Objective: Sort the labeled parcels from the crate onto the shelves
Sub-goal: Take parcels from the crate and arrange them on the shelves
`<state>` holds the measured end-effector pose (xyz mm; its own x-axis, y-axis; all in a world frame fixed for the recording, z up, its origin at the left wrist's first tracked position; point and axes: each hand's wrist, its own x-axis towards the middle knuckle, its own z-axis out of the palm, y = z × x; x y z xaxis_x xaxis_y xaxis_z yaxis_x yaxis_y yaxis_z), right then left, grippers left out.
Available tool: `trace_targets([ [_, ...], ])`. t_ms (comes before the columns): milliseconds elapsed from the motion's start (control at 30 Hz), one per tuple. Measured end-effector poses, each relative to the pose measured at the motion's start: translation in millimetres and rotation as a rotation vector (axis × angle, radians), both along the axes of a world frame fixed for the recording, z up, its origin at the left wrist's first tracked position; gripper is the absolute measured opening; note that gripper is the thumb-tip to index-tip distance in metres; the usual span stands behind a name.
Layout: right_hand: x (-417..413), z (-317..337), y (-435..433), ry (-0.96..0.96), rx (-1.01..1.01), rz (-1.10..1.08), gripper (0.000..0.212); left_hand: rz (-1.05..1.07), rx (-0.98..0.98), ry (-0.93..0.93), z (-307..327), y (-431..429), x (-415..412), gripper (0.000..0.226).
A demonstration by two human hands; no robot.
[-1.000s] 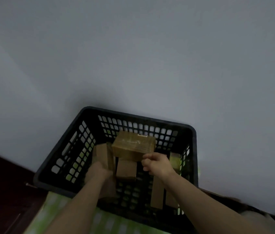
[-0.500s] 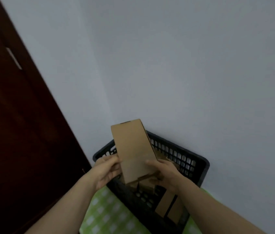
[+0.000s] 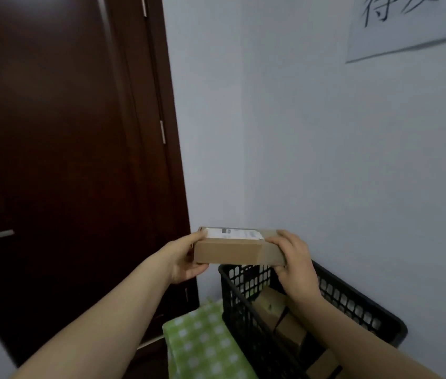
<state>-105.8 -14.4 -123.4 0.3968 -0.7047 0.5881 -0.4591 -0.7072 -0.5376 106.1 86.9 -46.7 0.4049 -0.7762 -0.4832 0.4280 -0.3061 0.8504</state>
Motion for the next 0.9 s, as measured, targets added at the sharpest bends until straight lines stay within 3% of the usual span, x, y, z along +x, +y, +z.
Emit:
trace_targets([
  [100,14,10,12,-0.096,0.068,0.016,0.073,0.001,-0.05,-0.017,-2,15,12,0.034],
  [200,23,23,12,-0.469,0.525,-0.007,0.073,0.019,-0.139,-0.039,0,31,25,0.025],
  [267,30,30,11,-0.728,0.91,0.043,0.056,0.021,-0.179,-0.039,4,40,32,0.022],
  [333,35,31,13,-0.829,1.131,0.133,0.041,0.018,-0.191,-0.065,5,46,39,0.022],
  [467,48,31,23,-0.72,1.111,0.23,0.025,0.014,-0.203,-0.076,0,58,50,0.031],
  [533,52,34,23,-0.707,1.078,0.269,0.033,0.013,-0.195,-0.086,-3,63,54,0.034],
  [633,57,50,21,-0.629,1.01,0.311,0.059,0.063,-0.037,-0.46,-6,64,61,0.066],
  [700,61,63,21,-0.524,0.935,0.311,0.055,0.068,-0.017,-0.648,-1,62,61,0.085],
  [767,67,78,24,-0.431,0.878,0.332,0.042,-0.075,-0.074,-0.699,6,61,62,0.088],
  [833,74,88,27,-0.365,0.843,0.386,0.038,-0.28,-0.061,-0.636,11,60,60,0.087],
  [900,79,95,31,-0.342,0.825,0.428,0.037,-0.355,-0.065,-0.612,8,62,57,0.071],
])
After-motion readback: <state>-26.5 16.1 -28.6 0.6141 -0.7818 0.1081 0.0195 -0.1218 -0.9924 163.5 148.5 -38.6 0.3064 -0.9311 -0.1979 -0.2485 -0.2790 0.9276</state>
